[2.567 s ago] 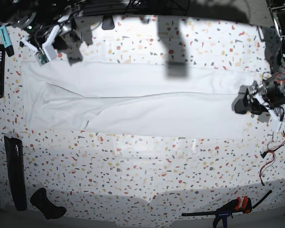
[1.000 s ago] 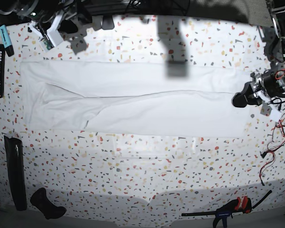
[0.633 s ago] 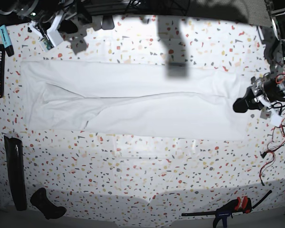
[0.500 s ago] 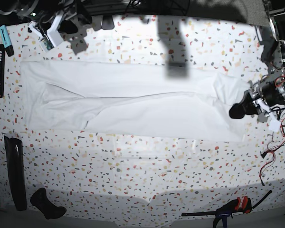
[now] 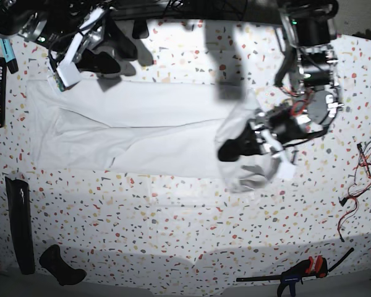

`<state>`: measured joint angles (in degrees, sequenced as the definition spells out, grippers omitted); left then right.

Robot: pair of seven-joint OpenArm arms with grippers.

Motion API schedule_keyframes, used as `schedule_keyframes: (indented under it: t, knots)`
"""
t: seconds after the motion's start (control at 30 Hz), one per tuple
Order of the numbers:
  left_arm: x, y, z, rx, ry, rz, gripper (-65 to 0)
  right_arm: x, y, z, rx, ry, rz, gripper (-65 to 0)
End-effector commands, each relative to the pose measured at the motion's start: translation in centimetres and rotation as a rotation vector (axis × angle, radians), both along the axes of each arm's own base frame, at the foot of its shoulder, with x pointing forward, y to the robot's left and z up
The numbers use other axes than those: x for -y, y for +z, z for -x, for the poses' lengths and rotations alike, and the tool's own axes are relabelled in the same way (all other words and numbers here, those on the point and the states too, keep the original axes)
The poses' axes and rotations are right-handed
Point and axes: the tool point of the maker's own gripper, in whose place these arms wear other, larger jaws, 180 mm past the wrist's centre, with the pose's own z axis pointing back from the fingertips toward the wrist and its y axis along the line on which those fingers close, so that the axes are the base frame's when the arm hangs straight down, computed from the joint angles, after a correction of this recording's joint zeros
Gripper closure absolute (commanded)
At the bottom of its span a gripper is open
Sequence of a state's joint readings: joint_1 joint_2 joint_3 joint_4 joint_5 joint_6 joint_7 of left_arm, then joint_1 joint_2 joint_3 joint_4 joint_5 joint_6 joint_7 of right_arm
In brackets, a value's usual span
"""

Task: Fold the T-shirt properly
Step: 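Move the left gripper over the strip's middle and grasp the fabric, then fold the grasped strip end over toward the other end with the left gripper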

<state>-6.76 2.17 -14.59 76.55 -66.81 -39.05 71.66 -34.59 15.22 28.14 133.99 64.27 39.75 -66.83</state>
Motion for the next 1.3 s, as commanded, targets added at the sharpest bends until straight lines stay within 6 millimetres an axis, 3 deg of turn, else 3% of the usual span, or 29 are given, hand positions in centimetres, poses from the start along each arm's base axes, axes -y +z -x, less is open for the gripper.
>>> schedule_keyframes:
  t: [0.0, 0.17, 0.43, 0.67, 0.83, 0.93, 1.03, 1.27]
  knots:
    - [1.6, 1.6, -0.7, 0.054, -0.012, 0.022, 0.0, -0.4, 1.0, -0.2, 0.035, 0.018, -0.02, -28.0]
    - [7.8, 0.2, -0.2, 0.111, -0.081, -0.122, 0.0, -0.5, 1.4, -0.7, 0.059, 0.02, -0.024, -28.0]
    - [12.2, -0.1, 1.5, 0.158, -0.179, -0.186, 0.0, -0.5, 1.6, -1.0, 0.069, 0.02, -0.024, -28.0]
    - [12.9, -0.9, 1.9, 0.188, -0.211, -0.253, 0.0, -0.5, 1.7, -1.1, 0.075, 0.02, -0.024, -28.0]
    - [13.0, -0.2, 1.4, 0.203, -0.179, -0.217, -0.6, -0.5, 1.7, -1.1, 0.076, 0.02, -0.024, -28.0]
    - [13.3, 1.5, 1.3, 0.193, -0.155, -0.113, -14.7, -0.5, 1.7, -1.1, 0.076, 0.02, -0.024, -28.0]
    - [13.9, 3.6, 1.3, 0.174, -0.145, 0.017, -23.4, -0.5, 1.7, -1.1, 0.076, 0.02, -0.024, -28.0]
    - [16.6, 6.3, 4.2, 0.218, -0.378, 0.077, -24.8, -0.5, 1.6, -1.1, 0.075, 0.02, -0.023, -28.0]
